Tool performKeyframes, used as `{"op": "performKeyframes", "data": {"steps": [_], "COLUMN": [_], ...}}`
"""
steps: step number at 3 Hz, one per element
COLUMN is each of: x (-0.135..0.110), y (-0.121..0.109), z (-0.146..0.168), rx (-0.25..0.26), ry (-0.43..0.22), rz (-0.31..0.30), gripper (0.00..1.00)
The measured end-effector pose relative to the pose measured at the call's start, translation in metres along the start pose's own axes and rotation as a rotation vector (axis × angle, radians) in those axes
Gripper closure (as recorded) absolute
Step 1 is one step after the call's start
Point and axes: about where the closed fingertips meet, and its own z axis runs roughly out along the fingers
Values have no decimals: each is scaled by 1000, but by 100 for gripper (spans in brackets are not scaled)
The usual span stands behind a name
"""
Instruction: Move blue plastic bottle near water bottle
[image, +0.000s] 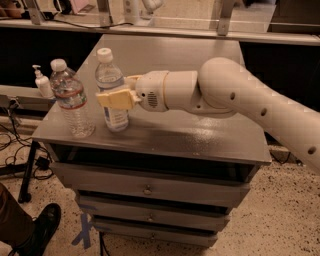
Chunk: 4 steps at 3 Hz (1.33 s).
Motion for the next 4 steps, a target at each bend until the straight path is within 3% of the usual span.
{"op": "performKeyframes", "data": {"steps": [1, 4], "x": [-2, -3], "y": [1, 1], "z": [0, -1], "rx": [0, 0], "ry": [2, 2], "rz": [-1, -1], "gripper": [83, 13]}}
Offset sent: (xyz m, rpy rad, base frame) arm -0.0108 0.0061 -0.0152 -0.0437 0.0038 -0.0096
